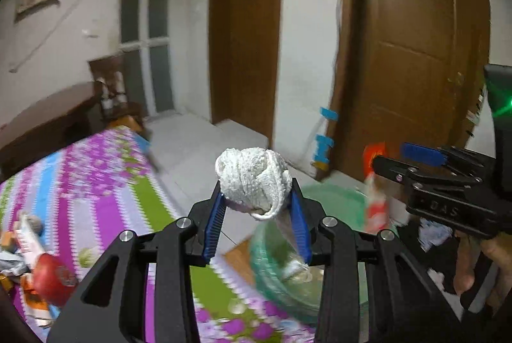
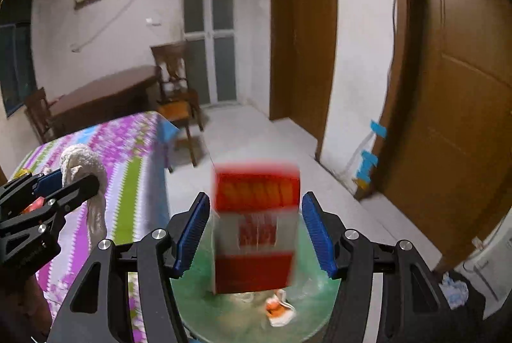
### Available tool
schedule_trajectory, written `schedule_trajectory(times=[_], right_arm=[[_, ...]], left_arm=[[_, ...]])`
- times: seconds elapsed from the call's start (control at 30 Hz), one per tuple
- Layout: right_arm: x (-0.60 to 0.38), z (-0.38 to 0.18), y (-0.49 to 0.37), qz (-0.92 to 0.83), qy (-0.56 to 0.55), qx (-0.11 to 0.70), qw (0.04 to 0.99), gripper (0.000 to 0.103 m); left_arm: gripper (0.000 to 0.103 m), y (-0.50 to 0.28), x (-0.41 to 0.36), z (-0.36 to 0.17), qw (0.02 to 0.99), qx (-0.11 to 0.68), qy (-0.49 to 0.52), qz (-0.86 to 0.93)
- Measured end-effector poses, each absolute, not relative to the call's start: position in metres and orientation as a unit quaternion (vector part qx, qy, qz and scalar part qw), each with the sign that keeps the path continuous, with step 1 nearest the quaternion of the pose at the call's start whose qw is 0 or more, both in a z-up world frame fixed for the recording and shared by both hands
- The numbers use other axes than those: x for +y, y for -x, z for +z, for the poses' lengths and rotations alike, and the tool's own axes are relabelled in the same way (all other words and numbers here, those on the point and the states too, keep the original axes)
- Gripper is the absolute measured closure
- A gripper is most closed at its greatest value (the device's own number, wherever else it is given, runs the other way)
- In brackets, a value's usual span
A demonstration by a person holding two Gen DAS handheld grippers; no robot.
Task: Collect trash
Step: 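Carry the cloth and red box to the green bin and release both, then move both tools back over the table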
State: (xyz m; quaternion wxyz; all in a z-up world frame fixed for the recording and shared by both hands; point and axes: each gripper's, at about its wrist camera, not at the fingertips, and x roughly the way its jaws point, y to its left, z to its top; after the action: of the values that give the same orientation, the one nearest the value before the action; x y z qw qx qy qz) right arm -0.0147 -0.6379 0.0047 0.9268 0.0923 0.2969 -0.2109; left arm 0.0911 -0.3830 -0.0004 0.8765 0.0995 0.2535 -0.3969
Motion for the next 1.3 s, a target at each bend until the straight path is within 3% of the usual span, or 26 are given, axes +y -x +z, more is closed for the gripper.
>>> schedule_trajectory(times=[0.13, 0.3, 0.33, 0.4, 0.47, 0.77, 1.0, 1.3], right_arm=[[-0.663, -0.026, 0.004, -0.209, -0.111, 0.334, 0.912, 0.051], [-0.662, -0.049, 0.009, -0.222, -0.126, 0.341, 0.905, 0.051], [-0.66, -0.05, 0.008, -0.222, -0.127, 0.341, 0.905, 0.051], [-0.653, -0.053, 0.014, -0.22, -0.129, 0.339, 0.906, 0.043], [-0.651, -0.053, 0.015, -0.221, -0.131, 0.335, 0.906, 0.04], [-0.638, -0.047, 0.026, -0.225, -0.133, 0.331, 0.907, 0.039], [-0.613, -0.038, 0.041, -0.191, -0.149, 0.299, 0.923, 0.016], [-0.537, -0.027, 0.034, -0.117, -0.139, 0.264, 0.947, 0.011]], left_arm=[[0.066, -0.098, -0.409, -0.024, 0.858, 0.282, -0.114, -0.414], [0.061, -0.105, -0.434, -0.056, 0.838, 0.319, -0.133, -0.422], [0.058, -0.105, -0.436, -0.06, 0.836, 0.32, -0.139, -0.423], [0.034, -0.105, -0.438, -0.065, 0.835, 0.316, -0.147, -0.425], [0.024, -0.105, -0.438, -0.066, 0.838, 0.311, -0.147, -0.423], [0.024, -0.106, -0.428, -0.063, 0.843, 0.317, -0.134, -0.413], [0.024, -0.094, -0.394, -0.05, 0.843, 0.305, -0.14, -0.421], [0.024, -0.093, -0.312, -0.037, 0.855, 0.293, -0.143, -0.403]])
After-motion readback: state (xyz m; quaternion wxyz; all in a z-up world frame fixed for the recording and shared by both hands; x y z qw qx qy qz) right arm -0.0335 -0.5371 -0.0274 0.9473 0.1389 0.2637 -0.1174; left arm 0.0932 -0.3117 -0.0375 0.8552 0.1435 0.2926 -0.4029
